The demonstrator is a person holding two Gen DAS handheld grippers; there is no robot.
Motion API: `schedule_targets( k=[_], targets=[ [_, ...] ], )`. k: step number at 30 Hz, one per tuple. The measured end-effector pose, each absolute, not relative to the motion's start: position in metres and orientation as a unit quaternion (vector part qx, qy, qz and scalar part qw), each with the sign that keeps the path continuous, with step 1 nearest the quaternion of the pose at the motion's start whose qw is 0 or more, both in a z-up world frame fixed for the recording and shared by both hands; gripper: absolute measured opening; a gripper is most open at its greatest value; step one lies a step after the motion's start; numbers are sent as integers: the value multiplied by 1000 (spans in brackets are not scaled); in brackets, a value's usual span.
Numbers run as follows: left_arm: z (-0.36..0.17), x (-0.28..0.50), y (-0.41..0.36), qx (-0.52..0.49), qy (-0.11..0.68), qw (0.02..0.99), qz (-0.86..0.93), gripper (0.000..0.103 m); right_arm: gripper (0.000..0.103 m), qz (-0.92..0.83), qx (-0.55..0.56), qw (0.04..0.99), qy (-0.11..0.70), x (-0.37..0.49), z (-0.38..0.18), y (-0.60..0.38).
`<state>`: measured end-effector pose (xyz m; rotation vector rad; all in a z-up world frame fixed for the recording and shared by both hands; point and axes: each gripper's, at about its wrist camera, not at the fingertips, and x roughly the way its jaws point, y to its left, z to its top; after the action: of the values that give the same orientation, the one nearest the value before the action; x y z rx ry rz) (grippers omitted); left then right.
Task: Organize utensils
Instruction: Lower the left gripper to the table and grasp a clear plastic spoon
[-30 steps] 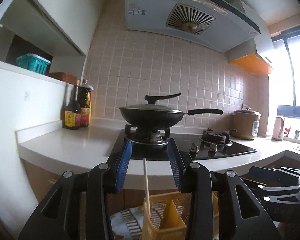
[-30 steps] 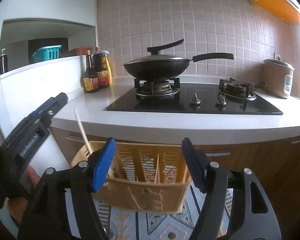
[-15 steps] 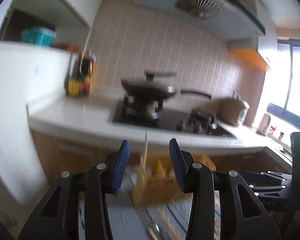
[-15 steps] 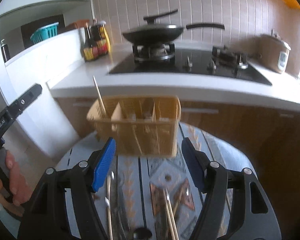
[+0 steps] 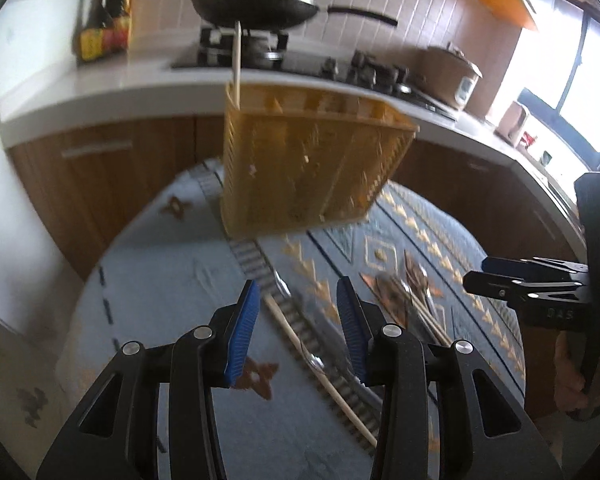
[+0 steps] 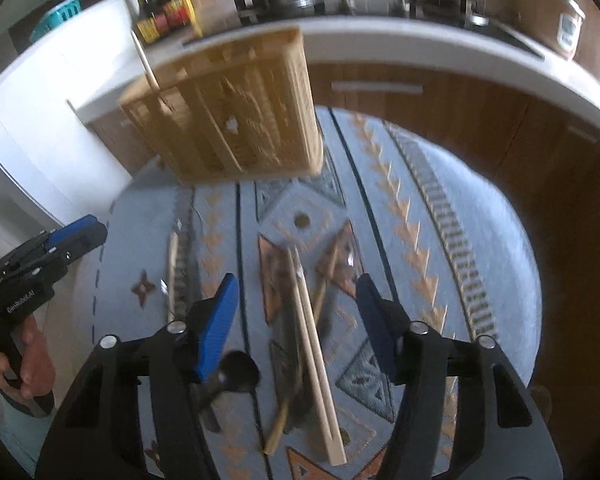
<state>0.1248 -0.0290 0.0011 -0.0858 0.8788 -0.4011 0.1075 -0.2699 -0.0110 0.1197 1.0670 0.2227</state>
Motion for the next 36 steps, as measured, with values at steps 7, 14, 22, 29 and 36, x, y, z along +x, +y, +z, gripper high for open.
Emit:
schedule_targets(
  k=[7,14,22,29,36],
  targets=[
    [-33,160,-20,-109,494,834,-221,38,37,120,45,829,544,115,-45,-272],
    [-63,195,-34,-140,533,805,-219,38,37,134,47,815,562,125,-64,-268],
    [-71,210,-66,-91,543,814,-187,40,30,184,35,809,557,118,-64,-253],
    [-75,211,-89,-60,541,819,-183,40,27,181,17,807,561,124,-73,-236],
    [-77,215,-97,-65,539,820,-180,48,27,169,-8,817,552,139,-75,-211]
  ],
)
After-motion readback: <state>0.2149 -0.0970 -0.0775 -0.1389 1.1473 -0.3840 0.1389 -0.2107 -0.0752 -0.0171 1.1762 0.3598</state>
